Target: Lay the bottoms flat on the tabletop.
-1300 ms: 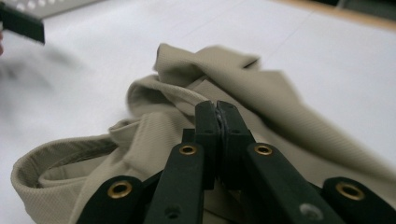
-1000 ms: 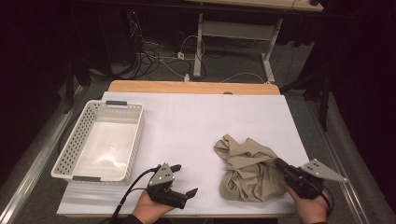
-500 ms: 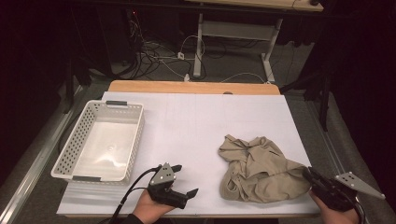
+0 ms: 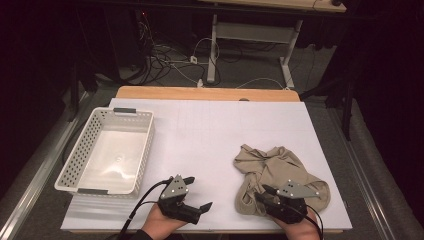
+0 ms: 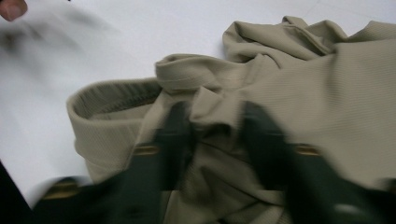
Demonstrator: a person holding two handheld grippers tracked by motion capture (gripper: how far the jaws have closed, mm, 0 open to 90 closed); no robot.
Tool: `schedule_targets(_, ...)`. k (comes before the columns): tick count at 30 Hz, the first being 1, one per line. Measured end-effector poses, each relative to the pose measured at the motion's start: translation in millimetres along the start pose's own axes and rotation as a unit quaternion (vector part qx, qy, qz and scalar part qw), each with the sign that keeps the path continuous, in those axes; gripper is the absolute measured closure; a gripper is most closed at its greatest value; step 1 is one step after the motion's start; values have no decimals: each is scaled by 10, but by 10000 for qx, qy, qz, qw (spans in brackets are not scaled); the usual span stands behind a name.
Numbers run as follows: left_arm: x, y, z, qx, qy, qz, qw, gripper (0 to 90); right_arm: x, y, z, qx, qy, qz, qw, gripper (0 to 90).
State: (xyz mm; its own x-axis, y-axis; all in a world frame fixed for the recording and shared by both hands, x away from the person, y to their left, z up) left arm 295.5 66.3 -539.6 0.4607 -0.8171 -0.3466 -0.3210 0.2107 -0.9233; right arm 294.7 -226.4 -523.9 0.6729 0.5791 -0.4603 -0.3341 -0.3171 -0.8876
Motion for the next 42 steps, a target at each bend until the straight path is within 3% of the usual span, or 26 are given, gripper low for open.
schedule_targets(2, -2, 0, 0, 1, -2, -11, 10000, 8, -77, -34, -73, 127, 6, -171, 9998, 841)
schedule_targets(4, -1, 0, 1, -8, -2, -10, 10000, 8, -180, -51, -170, 217, 167, -361, 9990, 847)
schedule_targets(5, 0, 0, 1, -11, -5, -8, 10000, 8, -294, -49, -300, 338, 385, -519, 9973, 847)
schedule_targets(6, 0, 0, 1, -6, -4, -7, 10000, 8, -294, -49, -300, 338, 385, -519, 9973, 847)
schedule_targets(11, 0, 0, 1, -4, -10, -1, 10000, 8, -618, 93, -711, 665, 1010, -664, 9904, 860)
schedule_targets(15, 1, 0, 1, -6, -9, 4, 10000, 8, -930, 330, -1091, 1141, 1606, -711, 9778, 862)
schedule_targets(18, 4, 0, 2, -12, -4, 12, 10000, 9, -1113, 494, -1296, 1375, 1971, -698, 9682, 861)
schedule_targets(20, 6, 0, 2, -6, -7, 25, 10000, 9, -1171, 563, -1362, 1440, 2127, -664, 9642, 854)
schedule_targets(21, 7, 0, 2, 5, -12, 31, 10000, 9, -1179, 574, -1371, 1471, 2126, -659, 9638, 839)
schedule_targets(23, 10, 0, 0, 16, -27, 44, 10000, 9, -1165, 548, -1347, 1480, 2071, -711, 9644, 724)
schedule_targets(26, 24, -5, -13, 6, -68, 109, 9999, 15, -1099, 432, -1233, 1347, 1896, -797, 9693, 606)
schedule_targets(30, 152, -64, -220, -289, 440, 117, 9985, 191, -983, 276, -1051, 1133, 1616, -887, 9763, 571)
schedule_targets(32, 295, -110, -394, -137, 665, 234, 9974, 269, -869, 232, -940, 1004, 1421, -814, 9814, 563)
schedule_targets(34, 451, -174, -567, 115, 830, 336, 9959, 283, -843, 219, -915, 969, 1388, -796, 9824, 563)
schedule_targets(38, 770, -259, -788, 396, 765, 645, 9942, 311, -782, 189, -847, 888, 1261, -765, 9851, 564)
schedule_targets(40, 878, -254, -802, 543, 592, 955, 9922, 454, -753, 190, -819, 855, 1206, -721, 9864, 565)
schedule_targets(42, 873, -253, -757, 365, 627, 968, 9927, 658, -730, 189, -795, 801, 1157, -683, 9877, 567)
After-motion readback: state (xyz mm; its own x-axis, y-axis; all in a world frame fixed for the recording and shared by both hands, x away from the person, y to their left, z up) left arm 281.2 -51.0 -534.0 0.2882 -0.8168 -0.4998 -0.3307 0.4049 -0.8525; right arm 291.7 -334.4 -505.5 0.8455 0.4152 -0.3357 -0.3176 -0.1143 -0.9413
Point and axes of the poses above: each handheld gripper's, and its own axes: x roughly forward along the jaws, y roughly out of its underside, z roughly to its left, the point moved 4 cm from there along x, roughly forward along the jaws, and after that the axes turned 8 degrees about -z, right-handed, at the moved point
